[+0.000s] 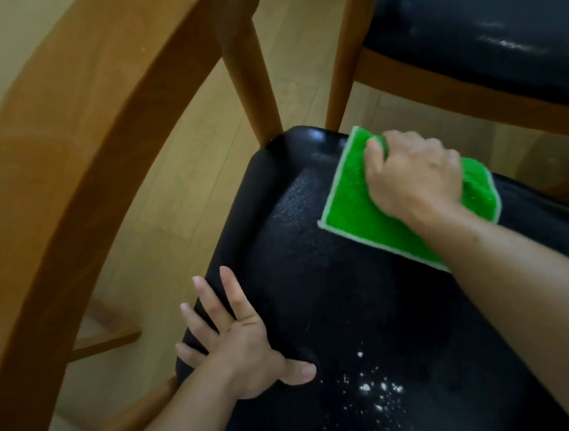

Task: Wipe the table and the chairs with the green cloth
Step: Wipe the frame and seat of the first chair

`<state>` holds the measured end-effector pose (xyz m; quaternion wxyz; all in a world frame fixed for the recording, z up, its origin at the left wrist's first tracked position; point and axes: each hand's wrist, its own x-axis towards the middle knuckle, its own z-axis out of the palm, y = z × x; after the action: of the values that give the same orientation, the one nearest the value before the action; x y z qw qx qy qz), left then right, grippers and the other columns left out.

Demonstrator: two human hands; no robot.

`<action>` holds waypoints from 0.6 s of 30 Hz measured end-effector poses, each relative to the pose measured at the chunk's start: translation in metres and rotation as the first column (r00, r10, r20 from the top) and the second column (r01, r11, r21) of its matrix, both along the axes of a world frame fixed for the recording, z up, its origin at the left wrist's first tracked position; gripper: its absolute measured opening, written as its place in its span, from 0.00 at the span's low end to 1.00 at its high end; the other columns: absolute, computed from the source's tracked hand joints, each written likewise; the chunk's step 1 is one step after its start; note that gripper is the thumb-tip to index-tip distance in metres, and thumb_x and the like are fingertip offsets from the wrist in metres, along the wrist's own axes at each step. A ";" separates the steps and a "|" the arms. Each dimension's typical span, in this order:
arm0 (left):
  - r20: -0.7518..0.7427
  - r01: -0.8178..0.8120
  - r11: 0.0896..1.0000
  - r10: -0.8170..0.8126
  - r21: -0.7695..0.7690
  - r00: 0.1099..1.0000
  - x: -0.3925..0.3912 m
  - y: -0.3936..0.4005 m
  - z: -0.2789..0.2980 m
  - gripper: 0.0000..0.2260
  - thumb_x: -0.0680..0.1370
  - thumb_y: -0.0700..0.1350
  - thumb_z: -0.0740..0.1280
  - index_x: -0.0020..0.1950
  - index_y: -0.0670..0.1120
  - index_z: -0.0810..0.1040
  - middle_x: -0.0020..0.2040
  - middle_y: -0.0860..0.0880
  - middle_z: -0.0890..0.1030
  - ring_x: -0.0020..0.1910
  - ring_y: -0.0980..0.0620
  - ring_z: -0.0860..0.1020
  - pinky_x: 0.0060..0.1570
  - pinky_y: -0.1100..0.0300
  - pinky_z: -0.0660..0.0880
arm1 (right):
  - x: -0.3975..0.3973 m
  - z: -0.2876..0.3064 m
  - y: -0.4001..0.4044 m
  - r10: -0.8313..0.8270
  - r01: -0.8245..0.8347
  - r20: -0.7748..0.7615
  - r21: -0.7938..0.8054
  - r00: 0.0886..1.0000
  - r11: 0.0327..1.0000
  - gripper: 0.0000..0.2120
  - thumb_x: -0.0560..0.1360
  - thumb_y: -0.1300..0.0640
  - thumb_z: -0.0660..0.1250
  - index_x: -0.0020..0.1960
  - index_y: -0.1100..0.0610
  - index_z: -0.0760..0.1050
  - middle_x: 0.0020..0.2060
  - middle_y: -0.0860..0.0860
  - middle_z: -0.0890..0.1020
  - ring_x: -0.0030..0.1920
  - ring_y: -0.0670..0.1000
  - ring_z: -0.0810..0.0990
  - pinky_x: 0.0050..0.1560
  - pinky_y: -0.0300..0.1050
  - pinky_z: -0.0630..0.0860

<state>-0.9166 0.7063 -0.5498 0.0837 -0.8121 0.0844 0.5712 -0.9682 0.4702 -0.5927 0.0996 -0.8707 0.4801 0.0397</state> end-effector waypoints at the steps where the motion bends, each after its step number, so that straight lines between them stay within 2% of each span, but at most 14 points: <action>1: 0.003 -0.013 1.000 0.013 -0.004 1.000 0.000 0.000 0.000 0.72 0.59 0.63 0.79 0.46 0.53 0.07 0.49 0.45 0.07 0.65 0.35 0.20 0.69 0.32 0.38 | -0.004 0.002 -0.006 -0.055 0.055 -0.019 0.000 0.998 0.998 0.27 0.79 0.41 0.43 0.58 0.56 0.74 0.55 0.59 0.79 0.53 0.60 0.76 0.57 0.58 0.67; 4: 0.021 -0.037 0.999 0.037 -0.008 0.999 -0.001 0.000 0.002 0.71 0.59 0.63 0.79 0.46 0.53 0.07 0.51 0.45 0.08 0.66 0.35 0.21 0.70 0.33 0.39 | -0.001 0.000 0.000 -0.125 0.123 -0.066 -0.041 0.990 0.992 0.27 0.80 0.43 0.44 0.62 0.58 0.73 0.59 0.60 0.78 0.58 0.64 0.74 0.62 0.60 0.64; 6: 0.057 -0.061 0.997 0.064 -0.046 0.996 -0.003 0.000 0.002 0.71 0.59 0.62 0.79 0.49 0.55 0.08 0.57 0.45 0.10 0.68 0.36 0.23 0.71 0.35 0.38 | 0.010 0.001 0.012 -0.147 0.145 -0.054 -0.037 0.988 0.989 0.26 0.80 0.44 0.43 0.65 0.57 0.71 0.64 0.59 0.75 0.63 0.64 0.70 0.66 0.64 0.60; 8: 0.129 -0.101 0.982 0.122 -0.157 0.984 -0.003 0.000 0.002 0.67 0.61 0.62 0.78 0.57 0.60 0.13 0.65 0.50 0.16 0.70 0.39 0.25 0.71 0.38 0.37 | 0.024 -0.001 0.028 -0.080 0.079 -0.059 -0.019 0.995 0.997 0.28 0.80 0.42 0.42 0.71 0.55 0.65 0.71 0.57 0.69 0.71 0.63 0.64 0.70 0.67 0.54; 10: 0.237 -0.040 0.948 0.120 -0.317 0.964 -0.001 -0.006 0.002 0.59 0.65 0.61 0.75 0.63 0.64 0.20 0.68 0.57 0.21 0.72 0.44 0.27 0.71 0.42 0.37 | 0.038 -0.004 0.050 0.074 -0.074 -0.052 0.008 0.996 0.997 0.30 0.80 0.40 0.41 0.78 0.52 0.53 0.77 0.55 0.57 0.76 0.63 0.52 0.71 0.69 0.45; 12: 0.331 0.100 0.913 0.039 -0.395 0.943 0.004 -0.020 0.001 0.56 0.68 0.58 0.74 0.68 0.62 0.25 0.69 0.59 0.24 0.73 0.47 0.29 0.71 0.43 0.37 | 0.048 -0.008 0.073 0.269 -0.269 0.002 0.025 0.963 0.963 0.31 0.80 0.40 0.41 0.79 0.51 0.46 0.79 0.53 0.49 0.77 0.63 0.44 0.70 0.69 0.40; 14: 0.374 0.225 0.897 -0.073 -0.381 0.925 0.011 -0.040 0.001 0.57 0.67 0.53 0.74 0.72 0.56 0.27 0.71 0.56 0.25 0.73 0.46 0.29 0.71 0.42 0.37 | 0.047 -0.010 0.076 0.390 -0.391 0.046 0.031 0.920 0.920 0.30 0.80 0.40 0.43 0.79 0.51 0.47 0.79 0.51 0.49 0.77 0.61 0.44 0.71 0.68 0.39; 16: 0.378 0.340 0.889 -0.214 -0.306 0.901 0.016 -0.063 0.001 0.60 0.65 0.51 0.76 0.74 0.49 0.28 0.73 0.51 0.25 0.73 0.44 0.29 0.71 0.39 0.38 | 0.037 -0.011 0.063 0.416 -0.419 0.081 0.030 0.906 0.907 0.29 0.80 0.40 0.44 0.79 0.49 0.50 0.79 0.50 0.52 0.78 0.58 0.48 0.72 0.64 0.42; 18: 0.335 0.409 0.879 -0.319 -0.244 0.886 0.017 -0.085 0.004 0.65 0.63 0.55 0.79 0.74 0.47 0.26 0.74 0.47 0.25 0.73 0.43 0.29 0.70 0.38 0.38 | 0.025 -0.009 0.047 0.378 -0.384 0.106 0.040 0.920 0.923 0.29 0.80 0.40 0.45 0.78 0.49 0.52 0.78 0.49 0.55 0.77 0.56 0.51 0.73 0.62 0.46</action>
<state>-0.8995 0.6218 -0.5460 0.0742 -0.8577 0.3121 0.4017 -0.9433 0.5173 -0.6015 0.1391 -0.9448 0.2950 0.0309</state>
